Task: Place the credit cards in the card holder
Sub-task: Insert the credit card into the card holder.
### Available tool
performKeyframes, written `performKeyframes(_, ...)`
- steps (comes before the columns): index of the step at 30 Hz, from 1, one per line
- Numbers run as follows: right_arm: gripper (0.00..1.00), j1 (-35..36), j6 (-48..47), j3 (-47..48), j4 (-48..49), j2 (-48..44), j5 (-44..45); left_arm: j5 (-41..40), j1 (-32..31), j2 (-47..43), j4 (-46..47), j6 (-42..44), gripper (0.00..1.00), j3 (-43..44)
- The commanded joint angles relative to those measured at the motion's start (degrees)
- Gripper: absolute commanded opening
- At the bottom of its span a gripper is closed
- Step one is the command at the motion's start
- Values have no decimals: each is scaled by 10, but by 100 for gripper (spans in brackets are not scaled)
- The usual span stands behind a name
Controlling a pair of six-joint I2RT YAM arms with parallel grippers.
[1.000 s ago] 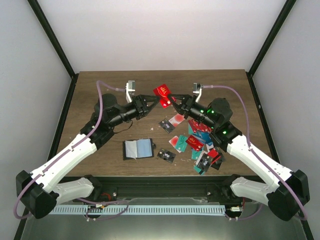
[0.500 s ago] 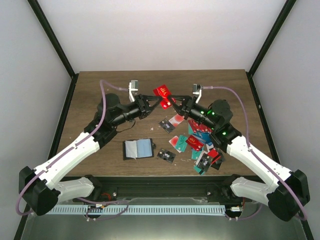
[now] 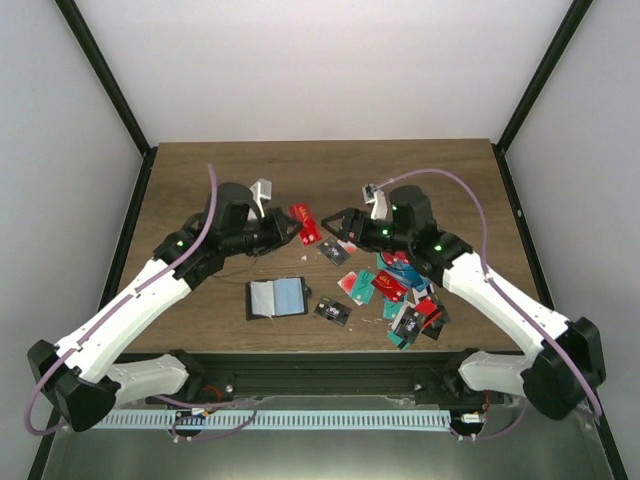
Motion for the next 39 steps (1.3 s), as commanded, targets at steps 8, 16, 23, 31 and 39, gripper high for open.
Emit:
performKeyframes(8, 75, -2, -142, -21, -183, 62, 49, -44, -15, 122, -220, 71, 4, 9)
performKeyframes(16, 74, -2, -145, -28, -187, 84, 40, -107, -49, 223, -249, 74, 4, 46)
performKeyframes(23, 74, -1, -150, -26, -189, 87, 41, -188, -50, 292, -261, 58, 4, 101)
performKeyframes(31, 74, -2, -157, -25, -192, 97, 38, -246, -50, 356, -276, 44, 4, 141)
performKeyframes(39, 74, -1, -161, -29, -195, 96, 37, -263, -50, 402, -246, 44, 4, 149)
